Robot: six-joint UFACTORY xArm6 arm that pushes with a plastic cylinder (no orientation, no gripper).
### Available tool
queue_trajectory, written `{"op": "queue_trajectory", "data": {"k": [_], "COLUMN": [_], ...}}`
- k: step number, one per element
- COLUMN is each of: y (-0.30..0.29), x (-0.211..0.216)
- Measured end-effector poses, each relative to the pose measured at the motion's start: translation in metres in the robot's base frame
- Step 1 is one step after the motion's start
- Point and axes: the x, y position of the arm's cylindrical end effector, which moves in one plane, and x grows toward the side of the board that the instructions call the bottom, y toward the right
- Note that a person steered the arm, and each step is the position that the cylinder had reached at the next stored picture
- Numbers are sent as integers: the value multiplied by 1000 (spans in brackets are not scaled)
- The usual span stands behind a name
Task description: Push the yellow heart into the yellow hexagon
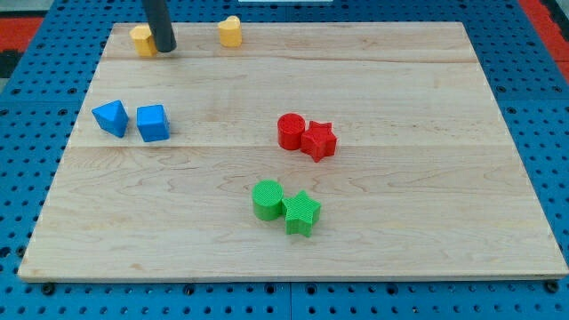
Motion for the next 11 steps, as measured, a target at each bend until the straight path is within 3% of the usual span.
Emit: {"op": "queue_trajectory", "data": {"k": [1, 2, 3, 4, 5, 6, 7, 8, 9, 10, 11], "y": [99, 152, 136, 71, 6, 75, 69, 9, -40, -14, 81], "x": [0, -30, -60, -17, -7, -3, -59, -60, -18, 20, 90]}}
